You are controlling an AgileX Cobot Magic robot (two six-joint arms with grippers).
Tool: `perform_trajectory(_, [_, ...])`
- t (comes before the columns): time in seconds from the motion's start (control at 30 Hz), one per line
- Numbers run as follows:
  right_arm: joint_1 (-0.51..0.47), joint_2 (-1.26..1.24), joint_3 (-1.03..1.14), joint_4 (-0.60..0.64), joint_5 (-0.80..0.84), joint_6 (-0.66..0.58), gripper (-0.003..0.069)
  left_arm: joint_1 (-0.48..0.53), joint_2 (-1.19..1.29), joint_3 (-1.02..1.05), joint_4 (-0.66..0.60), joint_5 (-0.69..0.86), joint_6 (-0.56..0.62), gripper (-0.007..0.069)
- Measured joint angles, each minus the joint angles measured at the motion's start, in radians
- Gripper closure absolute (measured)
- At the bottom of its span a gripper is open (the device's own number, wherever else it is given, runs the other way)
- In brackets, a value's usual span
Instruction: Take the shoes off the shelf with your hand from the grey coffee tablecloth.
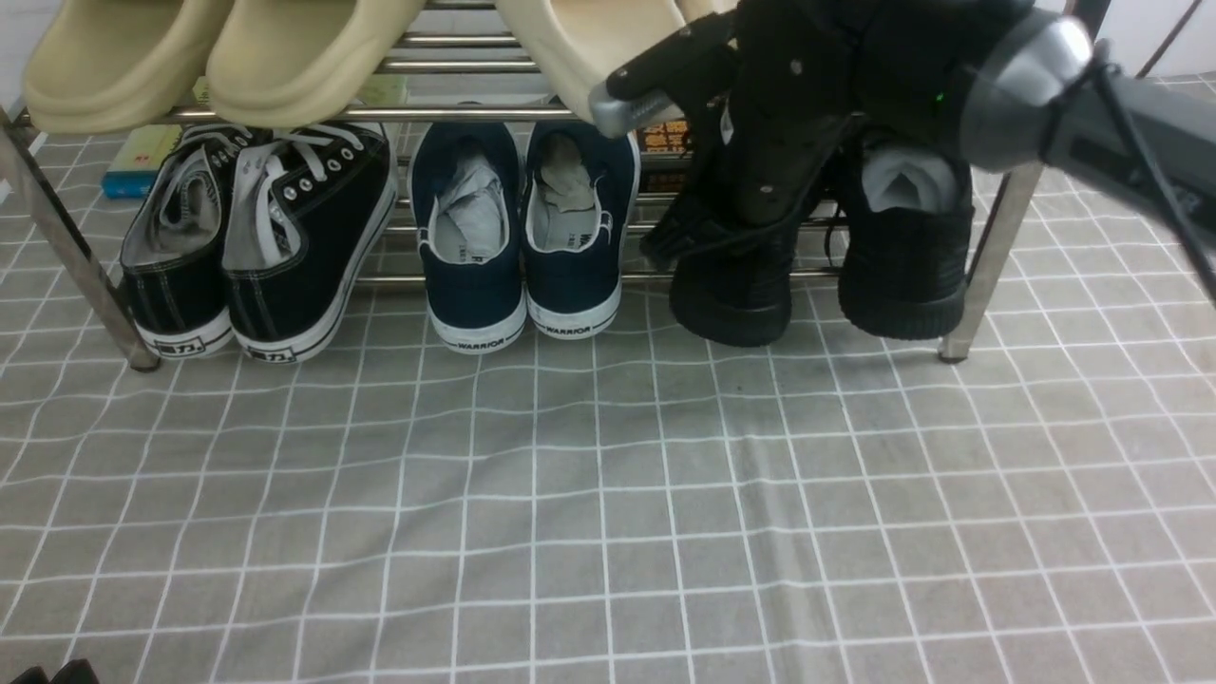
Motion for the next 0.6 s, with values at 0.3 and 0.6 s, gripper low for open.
perform_trajectory(0.3, [0.0, -0.124, 0.001, 0.044, 0.166, -0.035, 0.0645, 0.0, 0.0, 0.0, 0.0, 0.0, 0.0, 0.0427])
perform_trajectory(0.6, [0.035, -0.252, 0.108, 0.122, 0.17, -0.041, 0.0645, 0.0, 0.0, 0.0, 0.0, 0.0, 0.0, 0.0427])
